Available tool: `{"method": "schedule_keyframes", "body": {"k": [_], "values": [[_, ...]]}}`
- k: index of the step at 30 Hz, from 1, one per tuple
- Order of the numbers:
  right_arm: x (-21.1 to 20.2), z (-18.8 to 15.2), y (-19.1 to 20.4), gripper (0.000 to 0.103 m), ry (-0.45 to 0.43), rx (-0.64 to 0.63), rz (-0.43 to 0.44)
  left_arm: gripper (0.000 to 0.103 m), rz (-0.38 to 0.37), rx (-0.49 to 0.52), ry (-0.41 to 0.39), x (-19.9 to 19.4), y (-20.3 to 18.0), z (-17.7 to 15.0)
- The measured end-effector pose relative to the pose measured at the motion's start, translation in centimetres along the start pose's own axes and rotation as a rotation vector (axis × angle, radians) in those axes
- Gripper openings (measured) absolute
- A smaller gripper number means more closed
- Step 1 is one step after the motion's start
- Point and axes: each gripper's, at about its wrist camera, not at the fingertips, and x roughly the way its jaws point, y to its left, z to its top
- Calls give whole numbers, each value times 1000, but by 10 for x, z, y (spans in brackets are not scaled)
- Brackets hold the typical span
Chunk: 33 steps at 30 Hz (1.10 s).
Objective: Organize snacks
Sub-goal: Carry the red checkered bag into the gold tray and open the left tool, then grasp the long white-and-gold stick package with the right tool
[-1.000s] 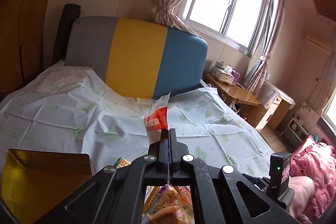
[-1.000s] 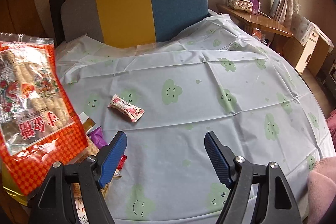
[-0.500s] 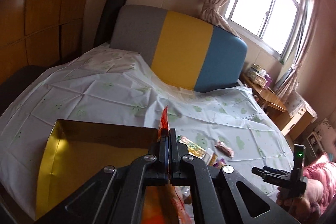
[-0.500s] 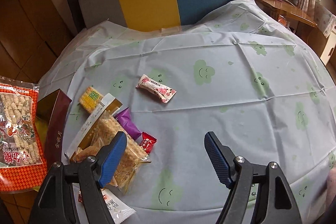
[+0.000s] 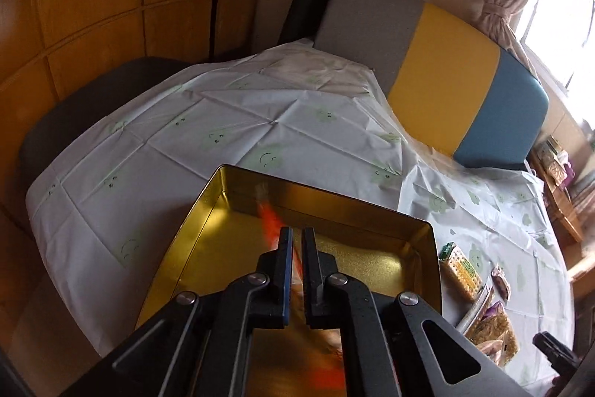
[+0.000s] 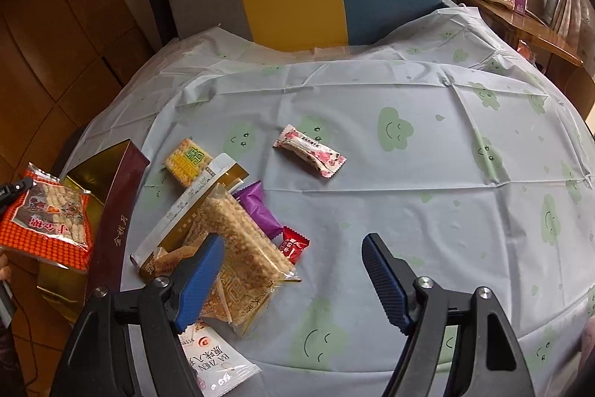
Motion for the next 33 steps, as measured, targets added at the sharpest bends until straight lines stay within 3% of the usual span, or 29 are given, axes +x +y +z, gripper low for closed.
{"method": "schedule_keyframes", "body": {"k": [7, 16, 17, 19, 28, 33], "values": [[1, 0, 5, 78, 6, -18, 21, 4, -16, 33, 3, -10, -9, -15], [5, -6, 18, 78, 35, -30, 102, 12, -30, 205, 57, -11, -35, -71], [6, -7, 21, 73, 41, -29, 115, 13, -34, 216, 66, -11, -36, -76], [9, -9, 30, 67, 54, -33, 127, 15, -33, 228, 75, -10, -36, -85], [36, -5, 86, 67, 109, -44, 187, 18, -7, 252, 92, -10, -29, -110], [65, 0, 104, 67, 177, 15, 194, 20, 1, 255, 78, -15, -25, -115]]}}
